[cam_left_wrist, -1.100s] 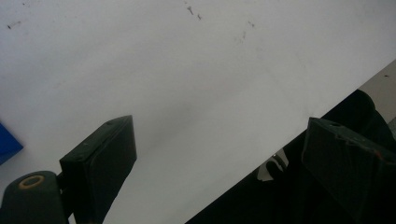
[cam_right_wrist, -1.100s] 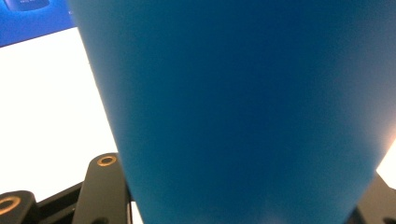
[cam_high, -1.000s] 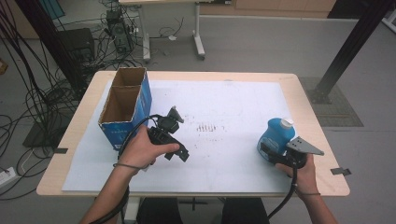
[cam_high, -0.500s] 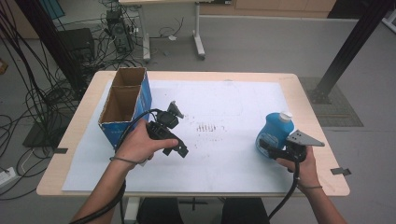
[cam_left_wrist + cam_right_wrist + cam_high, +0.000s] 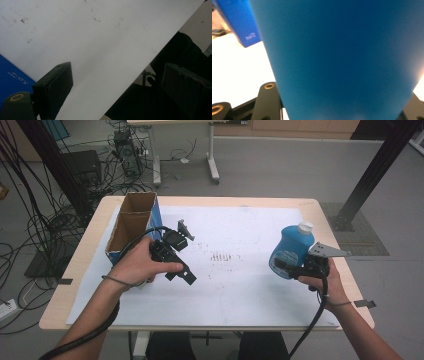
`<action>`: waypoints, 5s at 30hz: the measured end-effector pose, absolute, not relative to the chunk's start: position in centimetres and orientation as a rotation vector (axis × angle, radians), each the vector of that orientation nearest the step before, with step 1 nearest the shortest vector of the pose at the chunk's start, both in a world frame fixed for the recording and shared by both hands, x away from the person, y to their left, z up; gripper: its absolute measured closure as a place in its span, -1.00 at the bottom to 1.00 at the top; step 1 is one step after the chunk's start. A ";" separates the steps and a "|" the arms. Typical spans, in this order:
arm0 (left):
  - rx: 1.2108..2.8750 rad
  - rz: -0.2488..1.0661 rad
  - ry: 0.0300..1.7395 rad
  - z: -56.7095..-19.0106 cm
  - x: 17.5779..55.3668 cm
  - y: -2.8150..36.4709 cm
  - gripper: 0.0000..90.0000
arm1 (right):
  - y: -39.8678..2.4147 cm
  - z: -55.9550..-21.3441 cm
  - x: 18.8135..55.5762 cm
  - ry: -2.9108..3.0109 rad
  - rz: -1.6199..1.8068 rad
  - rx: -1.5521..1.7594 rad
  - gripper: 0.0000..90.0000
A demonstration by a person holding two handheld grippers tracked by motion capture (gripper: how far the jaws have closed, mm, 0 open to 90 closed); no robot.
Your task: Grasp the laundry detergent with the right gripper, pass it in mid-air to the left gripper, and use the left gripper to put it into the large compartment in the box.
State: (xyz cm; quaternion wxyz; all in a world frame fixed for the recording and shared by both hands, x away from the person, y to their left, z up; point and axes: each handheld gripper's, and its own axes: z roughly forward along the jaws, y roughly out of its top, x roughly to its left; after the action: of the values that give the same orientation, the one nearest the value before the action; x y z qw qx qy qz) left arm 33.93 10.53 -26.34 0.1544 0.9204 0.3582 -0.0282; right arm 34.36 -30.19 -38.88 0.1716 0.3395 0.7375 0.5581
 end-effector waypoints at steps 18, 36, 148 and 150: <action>2.750 -0.104 0.751 -22.0 34.4 10.3 -0.76 | -28.0 -33.9 35.7 2.265 1.697 0.673 -0.09; 2.734 -0.044 0.556 -18.1 33.8 8.7 -0.76 | -22.7 -31.6 35.9 2.429 1.792 0.405 -0.09; 2.816 0.005 0.274 -14.6 33.3 2.2 -0.76 | -13.4 -30.6 33.9 2.568 1.811 0.038 -0.09; 2.815 0.003 0.276 -14.6 33.3 2.3 -0.76 | -13.4 -30.6 33.9 2.570 1.808 0.038 -0.09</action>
State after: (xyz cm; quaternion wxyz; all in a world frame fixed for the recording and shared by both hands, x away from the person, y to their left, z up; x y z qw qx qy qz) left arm 33.31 2.27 -14.62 0.1560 0.9830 0.0963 0.0009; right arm 33.94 -13.38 -30.62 -0.0005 0.0122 0.8178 0.5754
